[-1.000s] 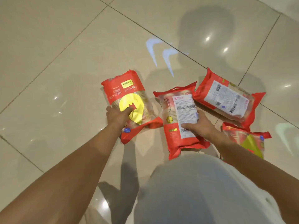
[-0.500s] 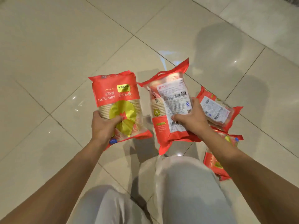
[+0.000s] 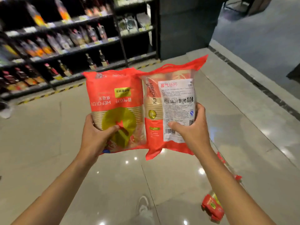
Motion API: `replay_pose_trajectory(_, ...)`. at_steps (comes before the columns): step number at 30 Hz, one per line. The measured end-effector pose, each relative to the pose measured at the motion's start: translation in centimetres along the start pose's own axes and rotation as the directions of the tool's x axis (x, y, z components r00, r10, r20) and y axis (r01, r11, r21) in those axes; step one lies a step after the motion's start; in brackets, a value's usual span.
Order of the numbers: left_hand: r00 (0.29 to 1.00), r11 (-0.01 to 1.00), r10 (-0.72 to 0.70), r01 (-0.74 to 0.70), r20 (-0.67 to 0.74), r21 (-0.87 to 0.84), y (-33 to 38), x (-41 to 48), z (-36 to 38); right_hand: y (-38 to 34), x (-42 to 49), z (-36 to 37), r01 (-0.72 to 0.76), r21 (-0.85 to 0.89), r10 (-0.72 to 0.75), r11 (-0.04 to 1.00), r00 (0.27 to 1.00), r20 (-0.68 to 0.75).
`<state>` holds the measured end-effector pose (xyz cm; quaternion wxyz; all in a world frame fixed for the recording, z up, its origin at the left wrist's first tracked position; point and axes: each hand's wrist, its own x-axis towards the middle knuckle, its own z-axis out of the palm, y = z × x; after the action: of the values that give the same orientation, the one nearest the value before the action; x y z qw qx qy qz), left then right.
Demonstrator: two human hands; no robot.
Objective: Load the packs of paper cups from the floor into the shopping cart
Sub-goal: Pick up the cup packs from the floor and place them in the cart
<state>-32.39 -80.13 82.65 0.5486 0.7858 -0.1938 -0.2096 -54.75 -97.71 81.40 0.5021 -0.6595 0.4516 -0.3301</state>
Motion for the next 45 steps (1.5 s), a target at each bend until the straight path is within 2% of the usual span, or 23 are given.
replay_pose_trajectory(4,0.974,0.998,0.056,-0.058,-0.220,-0.003,3.6,-9.5,-11.5,-8.9,-7.5,3.6,0.136,0.130,-0.160,0.982,0.968,0.195)
replay_pose_trajectory(7,0.919,0.999,0.051,-0.053,-0.392,0.005,4.2,-18.3,-19.8,-13.4,-14.3,6.9,0.168,0.239,-0.249,0.956,0.896,0.367)
replay_pose_trajectory(11,0.780,0.999,0.032,-0.052,-0.626,-0.014,3.8,-30.9,-29.7,-18.6,-24.2,12.1,0.182,0.367,-0.375,0.912,0.730,0.571)
replay_pose_trajectory(15,0.599,0.999,0.007,-0.038,-0.800,-0.019,2.1,-43.2,-37.8,-22.6,-36.0,17.4,0.182,0.441,-0.462,0.879,0.550,0.695)
replay_pose_trajectory(22,0.283,0.991,-0.133,0.011,-0.950,-0.135,-5.8,-64.2,-49.0,-24.8,-58.7,25.4,0.136,0.467,-0.486,0.874,0.219,0.846)
replay_pose_trajectory(26,0.159,0.985,-0.175,0.028,-0.972,-0.173,-11.0,-74.9,-54.9,-24.0,-72.3,29.6,0.136,0.442,-0.455,0.886,0.078,0.887)
replay_pose_trajectory(29,0.103,0.974,-0.227,0.054,-0.968,-0.222,-14.6,-81.1,-59.0,-23.7,-80.8,32.3,0.132,0.411,-0.414,0.902,-0.003,0.910)
replay_pose_trajectory(34,0.055,0.940,-0.338,0.063,-0.940,-0.334,-20.5,-86.6,-65.7,-23.4,-89.0,37.7,0.195,0.354,-0.349,0.915,-0.064,0.935)
replay_pose_trajectory(38,0.003,0.911,-0.410,0.056,-0.912,-0.409,-25.8,-88.2,-70.8,-23.2,-92.0,44.0,0.219,0.304,-0.295,0.927,-0.073,0.953)
replay_pose_trajectory(45,-0.128,0.818,-0.565,0.047,-0.815,-0.574,-36.2,-88.3,-80.2,-20.9,-95.1,61.8,0.266,0.125,-0.104,0.956,-0.092,0.990)
